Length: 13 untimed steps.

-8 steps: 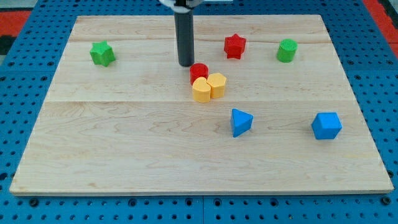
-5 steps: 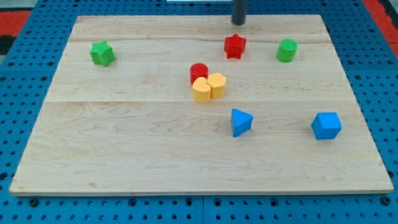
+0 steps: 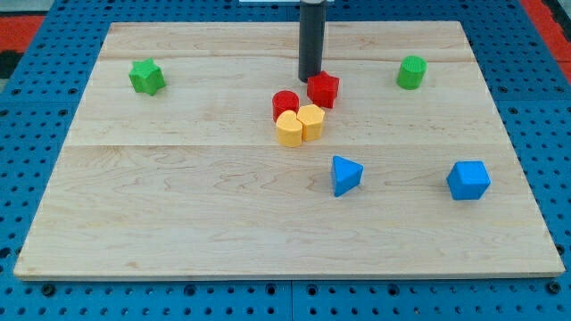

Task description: Push the red star towards the center of the board

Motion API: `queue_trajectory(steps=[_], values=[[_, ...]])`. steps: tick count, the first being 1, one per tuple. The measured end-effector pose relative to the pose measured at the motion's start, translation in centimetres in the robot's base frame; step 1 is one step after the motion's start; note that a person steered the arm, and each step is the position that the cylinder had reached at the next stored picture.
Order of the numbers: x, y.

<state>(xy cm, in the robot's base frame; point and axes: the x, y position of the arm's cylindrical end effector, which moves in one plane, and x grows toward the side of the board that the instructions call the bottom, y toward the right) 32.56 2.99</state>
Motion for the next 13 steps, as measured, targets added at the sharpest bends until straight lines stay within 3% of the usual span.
queue_trajectory(steps=[2, 7, 9, 12, 13], values=[[-3.1, 1.9], [2.0, 6.4], [6.1, 6.7], [5.6, 4.1], [5.5, 6.5]])
